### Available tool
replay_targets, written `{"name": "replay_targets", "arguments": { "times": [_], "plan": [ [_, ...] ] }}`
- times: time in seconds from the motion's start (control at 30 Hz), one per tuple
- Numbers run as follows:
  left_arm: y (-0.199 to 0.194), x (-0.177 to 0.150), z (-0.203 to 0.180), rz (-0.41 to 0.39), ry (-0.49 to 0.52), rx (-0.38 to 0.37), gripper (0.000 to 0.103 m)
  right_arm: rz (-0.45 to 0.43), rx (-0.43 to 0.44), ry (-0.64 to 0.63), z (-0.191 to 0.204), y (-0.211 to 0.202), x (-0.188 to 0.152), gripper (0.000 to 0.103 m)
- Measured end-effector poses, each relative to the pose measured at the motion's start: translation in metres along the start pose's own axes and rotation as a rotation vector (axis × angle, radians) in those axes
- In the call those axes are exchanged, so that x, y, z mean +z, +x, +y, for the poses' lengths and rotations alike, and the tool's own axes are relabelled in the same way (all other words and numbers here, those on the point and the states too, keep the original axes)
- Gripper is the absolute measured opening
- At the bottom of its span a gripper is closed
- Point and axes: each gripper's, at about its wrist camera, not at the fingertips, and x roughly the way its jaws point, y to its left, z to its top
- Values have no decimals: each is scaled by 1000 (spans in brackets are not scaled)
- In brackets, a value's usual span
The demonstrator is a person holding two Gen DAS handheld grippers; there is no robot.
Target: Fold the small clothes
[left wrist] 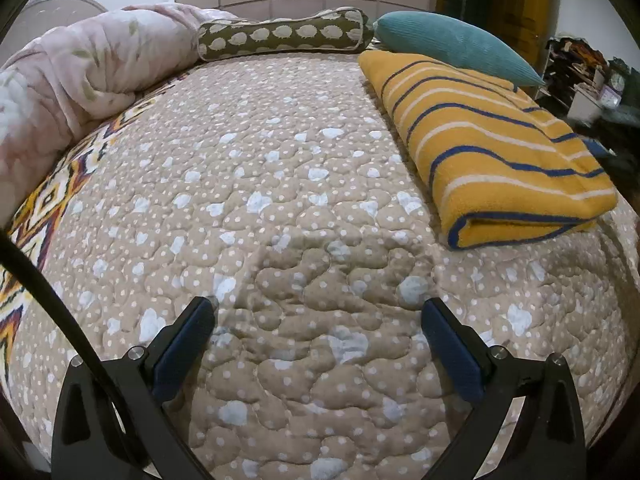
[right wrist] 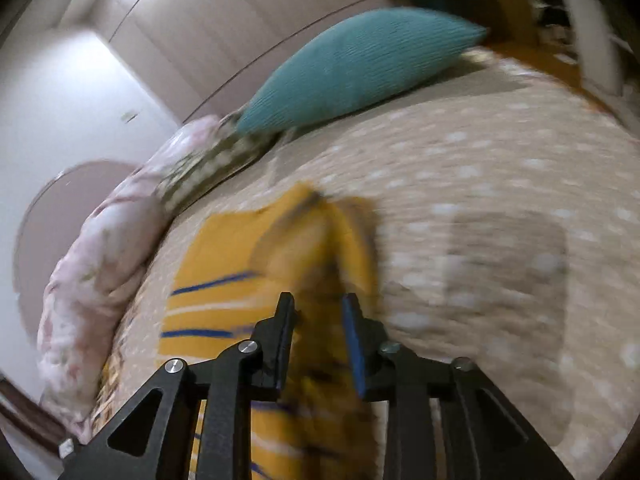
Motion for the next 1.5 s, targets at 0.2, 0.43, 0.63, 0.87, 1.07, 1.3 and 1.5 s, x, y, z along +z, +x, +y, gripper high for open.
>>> {"name": "replay_targets", "arguments": {
  "times": [0.2,0.43,0.63,0.87,1.07,1.3,1.5],
  "plan": [
    [1,3,0,28,-25,12,103,0,-34,-108,4,-45,-44,34],
    [-2,4,-7,71,-66,83,103,-45,-116,-207,24,-64,-93,38],
    [-4,1,-7,76,-65,78,103,-43,-79,-229,39,-68,-103,41],
    [-4,-1,-7,65,-61,79,103,-57,-43,-306,76,-64,-96,45],
    [-5,-2,-8,56,-61,77,103,-55,7,-403,122,-33,-83,45],
    [-6,-3,-6,42,-58,69,103,36,-51,-387,116,9,-89,45],
    [-6,-4,-8,38,-59,73,103,11,-104,-298,61,-18,-94,44]
  ]
}}
